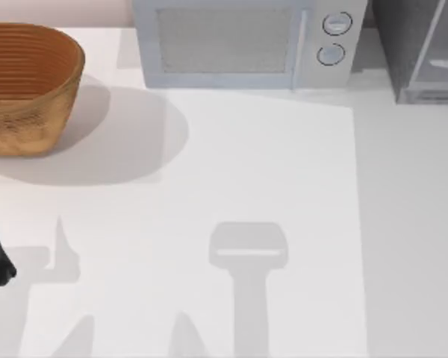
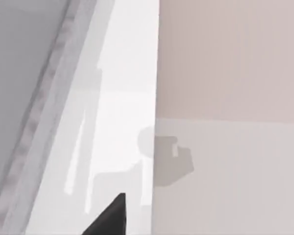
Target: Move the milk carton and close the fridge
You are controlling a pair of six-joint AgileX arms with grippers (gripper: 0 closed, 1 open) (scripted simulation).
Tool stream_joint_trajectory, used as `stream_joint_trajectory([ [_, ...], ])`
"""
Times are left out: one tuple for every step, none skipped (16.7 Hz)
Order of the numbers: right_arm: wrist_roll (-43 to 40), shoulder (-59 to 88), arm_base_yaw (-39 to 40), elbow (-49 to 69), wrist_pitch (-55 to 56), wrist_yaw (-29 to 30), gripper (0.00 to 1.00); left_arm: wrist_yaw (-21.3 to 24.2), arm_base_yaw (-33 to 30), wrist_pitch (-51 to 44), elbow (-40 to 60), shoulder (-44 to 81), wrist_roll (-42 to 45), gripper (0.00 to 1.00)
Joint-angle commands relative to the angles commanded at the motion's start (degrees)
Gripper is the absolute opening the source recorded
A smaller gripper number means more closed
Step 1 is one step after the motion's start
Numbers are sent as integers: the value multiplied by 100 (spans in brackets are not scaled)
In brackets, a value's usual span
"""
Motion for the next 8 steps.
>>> stream_joint_trajectory([
  [466, 0, 316, -8, 422, 21, 100, 0, 0, 0, 0, 0, 0, 100],
  [880, 4, 603, -15, 800, 51, 100, 0, 0, 0, 0, 0, 0, 100],
  [1236, 8, 842, -23, 1122, 96, 100, 0, 0, 0, 0, 0, 0, 100],
  [1539, 10, 1023, -35, 1389, 160, 100, 0, 0, 0, 0, 0, 0, 100],
  [1788, 6, 1146, -52, 1601, 244, 100, 0, 0, 0, 0, 0, 0, 100],
  [1975, 3, 1209, -69, 1754, 342, 100, 0, 0, 0, 0, 0, 0, 100],
  [2107, 3, 1235, -81, 1860, 433, 100, 0, 0, 0, 0, 0, 0, 100],
  [2185, 5, 1262, -89, 1914, 500, 100, 0, 0, 0, 0, 0, 0, 100],
])
